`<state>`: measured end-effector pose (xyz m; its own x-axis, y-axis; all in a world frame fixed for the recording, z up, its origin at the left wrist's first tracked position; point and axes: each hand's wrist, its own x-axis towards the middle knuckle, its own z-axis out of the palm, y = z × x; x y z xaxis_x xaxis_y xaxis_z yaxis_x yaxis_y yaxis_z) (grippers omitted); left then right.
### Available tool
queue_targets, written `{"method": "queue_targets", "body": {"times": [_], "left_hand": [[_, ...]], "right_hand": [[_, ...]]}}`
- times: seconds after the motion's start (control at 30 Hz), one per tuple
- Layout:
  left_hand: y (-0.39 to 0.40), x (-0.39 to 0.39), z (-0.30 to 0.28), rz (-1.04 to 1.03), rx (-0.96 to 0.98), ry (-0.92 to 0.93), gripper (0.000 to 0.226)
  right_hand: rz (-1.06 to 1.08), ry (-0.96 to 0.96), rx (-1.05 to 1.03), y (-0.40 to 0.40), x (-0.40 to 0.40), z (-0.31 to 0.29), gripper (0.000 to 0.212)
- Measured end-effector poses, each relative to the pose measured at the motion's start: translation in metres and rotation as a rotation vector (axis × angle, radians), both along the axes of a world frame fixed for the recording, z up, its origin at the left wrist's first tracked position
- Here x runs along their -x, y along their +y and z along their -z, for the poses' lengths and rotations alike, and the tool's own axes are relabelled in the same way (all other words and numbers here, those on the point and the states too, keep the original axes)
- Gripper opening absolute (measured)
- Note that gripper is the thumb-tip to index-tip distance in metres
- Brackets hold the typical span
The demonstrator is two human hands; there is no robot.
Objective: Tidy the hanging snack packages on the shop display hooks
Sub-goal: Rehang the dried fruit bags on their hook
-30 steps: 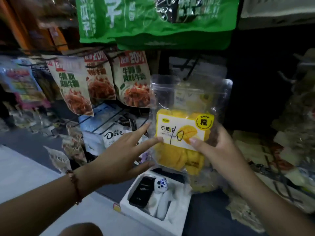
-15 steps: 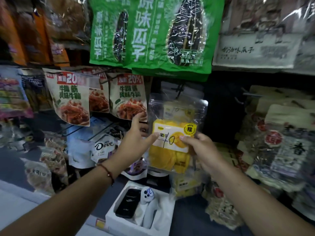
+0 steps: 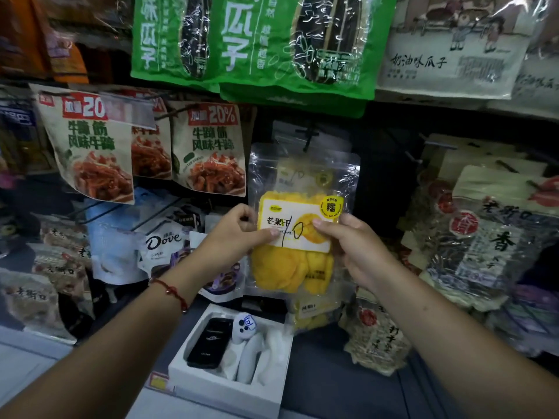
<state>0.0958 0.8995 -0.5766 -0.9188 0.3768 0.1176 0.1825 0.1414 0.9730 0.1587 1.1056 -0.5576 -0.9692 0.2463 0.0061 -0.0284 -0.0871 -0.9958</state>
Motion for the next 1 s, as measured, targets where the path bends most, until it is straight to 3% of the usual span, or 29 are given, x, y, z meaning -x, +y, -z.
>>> {"method": "queue_targets", "body": {"times": [0.13,0.33,0.43,0.57,0.67,0.8,1.0], "left_hand": [[-0.003,-0.005,-0.003,0.046,-0.032,0.009,0.056],[-0.017,-0.018,-0.001,0.102,-0.042,0.005,0.047],[-0.026,-0.024,0.006,0.167,-0.038,-0.022,0.057],[-0.034,-0.03,0.025,0.247,0.053,-0.064,0.043],[-0.036,-0.032,0.039,0.2,0.018,-0.087,0.05],[-0.025,-0.036,0.045,0.132,-0.042,-0.052,0.029],[-0.015,-0.036,0.057,0.163,0.073,0.003,0.013]], "right_hand": [[0.009,0.02,-0.004,-0.002,-0.008,0.0,0.02],[-0.003,0.048,-0.08,-0.009,-0.024,0.002,0.013],[-0.034,0.025,-0.076,-0.012,-0.035,0.011,0.011],[-0.087,-0.035,-0.074,-0.012,-0.051,0.037,0.02],[-0.119,-0.095,-0.071,-0.006,-0.063,0.06,0.022],[-0.131,-0.132,-0.058,0.003,-0.072,0.091,0.027],[-0.157,-0.189,-0.022,0.021,-0.074,0.127,0.038]]}}
